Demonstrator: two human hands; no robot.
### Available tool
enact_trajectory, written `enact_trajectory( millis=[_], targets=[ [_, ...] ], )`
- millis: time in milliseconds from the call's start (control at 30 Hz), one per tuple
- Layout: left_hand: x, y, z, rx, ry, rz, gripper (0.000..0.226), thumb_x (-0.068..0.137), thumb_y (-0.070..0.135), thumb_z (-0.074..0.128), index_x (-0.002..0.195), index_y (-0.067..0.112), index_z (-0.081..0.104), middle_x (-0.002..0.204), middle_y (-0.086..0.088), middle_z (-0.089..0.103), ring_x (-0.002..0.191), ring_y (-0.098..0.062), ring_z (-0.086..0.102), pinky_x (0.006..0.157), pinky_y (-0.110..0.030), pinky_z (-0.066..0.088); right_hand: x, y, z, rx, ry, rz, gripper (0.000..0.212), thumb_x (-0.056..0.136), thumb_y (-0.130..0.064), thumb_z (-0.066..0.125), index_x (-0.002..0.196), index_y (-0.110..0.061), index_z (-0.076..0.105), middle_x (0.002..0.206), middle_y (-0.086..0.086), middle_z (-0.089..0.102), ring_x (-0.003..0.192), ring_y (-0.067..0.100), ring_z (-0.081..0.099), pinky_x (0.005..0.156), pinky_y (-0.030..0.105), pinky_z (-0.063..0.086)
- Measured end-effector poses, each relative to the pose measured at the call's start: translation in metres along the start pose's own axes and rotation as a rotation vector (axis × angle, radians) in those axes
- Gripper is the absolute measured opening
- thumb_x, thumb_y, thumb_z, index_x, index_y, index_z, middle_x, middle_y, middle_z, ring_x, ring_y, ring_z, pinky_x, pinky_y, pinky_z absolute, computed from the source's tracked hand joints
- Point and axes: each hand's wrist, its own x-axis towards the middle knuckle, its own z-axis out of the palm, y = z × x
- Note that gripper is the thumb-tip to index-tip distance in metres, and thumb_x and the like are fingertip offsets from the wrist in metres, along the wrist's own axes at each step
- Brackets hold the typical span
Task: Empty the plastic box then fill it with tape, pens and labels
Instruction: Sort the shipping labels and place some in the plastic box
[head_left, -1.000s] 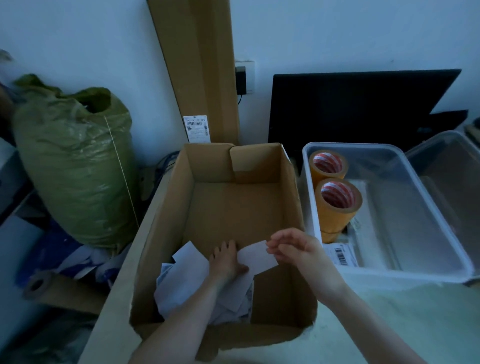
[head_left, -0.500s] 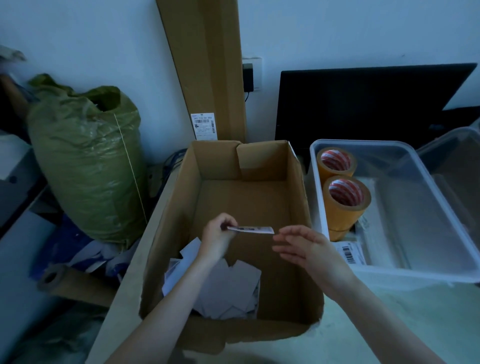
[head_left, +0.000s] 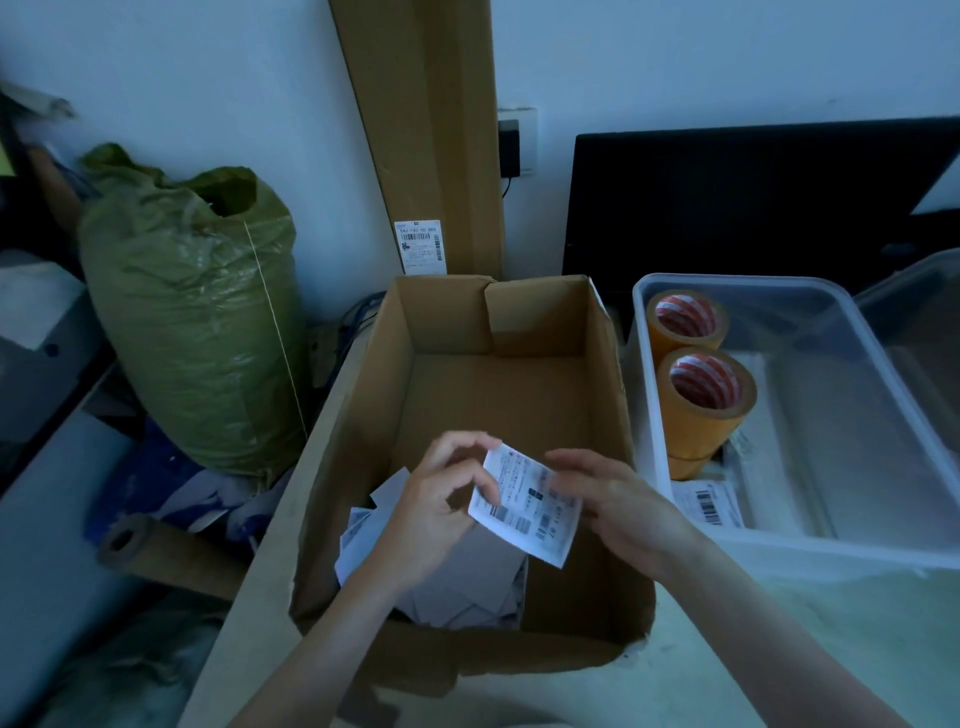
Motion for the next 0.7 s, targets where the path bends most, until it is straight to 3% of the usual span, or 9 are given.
enact_trajectory(
  millis=[100, 200, 267, 333, 400, 467, 533, 700],
  targets=[
    [0.002, -0.005, -0.001, -0.031, -0.028, -0.063, 0.032, 0.078, 0.001, 0.074, 0.075, 0.031, 0.061, 0.122, 0.022, 0.046, 0.128, -0.001, 0.039, 0.079, -0.014, 0.052, -0.001, -0.003, -0.004, -0.061, -0.059, -0.012, 0.019, 0.088, -0.003, 0.061, 0.106, -0.006, 0.065, 0.099, 0.011, 0.071, 0.093, 0.024, 0.070, 0.081, 0.032, 0.053],
    [0.006, -0.020, 0.005, 0.058, 0.015, -0.166, 0.037, 0.080, 0.011, 0.074, 0.099, 0.039, 0.059, 0.120, 0.019, 0.049, 0.119, 0.002, 0.047, 0.088, -0.015, 0.048, -0.004, -0.003, -0.007, -0.068, -0.065, -0.025, 0.014, 0.087, 0.000, 0.062, 0.100, 0.002, 0.064, 0.096, 0.013, 0.073, 0.089, 0.024, 0.072, 0.074, 0.030, 0.057],
    [0.007, -0.035, 0.012, 0.060, 0.024, -0.373, 0.038, 0.083, 0.019, 0.072, 0.112, 0.033, 0.053, 0.116, 0.013, 0.055, 0.107, -0.001, 0.056, 0.086, -0.019, 0.051, -0.006, -0.003, -0.008, -0.014, -0.036, -0.043, 0.011, 0.087, -0.001, 0.062, 0.097, 0.001, 0.063, 0.096, 0.013, 0.072, 0.088, 0.025, 0.072, 0.072, 0.030, 0.057],
    [0.007, -0.050, 0.020, 0.108, -0.073, -0.597, 0.035, 0.085, 0.029, 0.069, 0.115, 0.026, 0.051, 0.112, 0.005, 0.061, 0.096, -0.005, 0.060, 0.080, -0.026, 0.054, -0.009, -0.004, -0.010, 0.077, 0.012, -0.064, 0.010, 0.087, -0.001, 0.062, 0.097, 0.000, 0.062, 0.098, 0.014, 0.072, 0.090, 0.025, 0.072, 0.075, 0.034, 0.058],
    [0.005, -0.062, 0.031, 0.305, -0.280, -0.754, 0.044, 0.086, 0.041, 0.064, 0.121, 0.021, 0.048, 0.120, -0.001, 0.057, 0.101, -0.013, 0.058, 0.083, -0.029, 0.051, -0.012, -0.006, -0.011, 0.147, 0.067, -0.089, 0.015, 0.087, -0.001, 0.062, 0.102, 0.003, 0.060, 0.099, 0.014, 0.072, 0.091, 0.025, 0.072, 0.078, 0.038, 0.058],
    [0.004, -0.067, 0.046, 0.446, -0.459, -0.858, 0.063, 0.088, 0.050, 0.057, 0.137, 0.015, 0.037, 0.139, -0.008, 0.043, 0.120, -0.024, 0.048, 0.094, -0.034, 0.045, -0.014, -0.008, -0.012, 0.207, 0.106, -0.105, 0.018, 0.087, -0.002, 0.062, 0.103, 0.004, 0.059, 0.097, 0.013, 0.073, 0.090, 0.026, 0.072, 0.080, 0.042, 0.058],
    [0.004, -0.066, 0.063, 0.568, -0.535, -0.882, 0.073, 0.089, 0.054, 0.053, 0.144, 0.014, 0.027, 0.148, -0.011, 0.030, 0.130, -0.031, 0.037, 0.102, -0.041, 0.040, -0.016, -0.010, -0.014, 0.253, 0.131, -0.116, 0.016, 0.088, -0.003, 0.062, 0.102, 0.003, 0.058, 0.097, 0.013, 0.073, 0.091, 0.027, 0.072, 0.084, 0.046, 0.057],
    [0.007, -0.057, 0.095, 0.876, -0.662, -0.895, 0.091, 0.082, 0.046, 0.066, 0.148, 0.009, 0.016, 0.146, -0.018, 0.023, 0.129, -0.038, 0.033, 0.099, -0.052, 0.043, -0.021, -0.009, -0.017, 0.304, 0.147, -0.121, 0.015, 0.089, -0.004, 0.060, 0.102, 0.001, 0.056, 0.096, 0.013, 0.073, 0.090, 0.028, 0.072, 0.085, 0.047, 0.057]
  ],
)
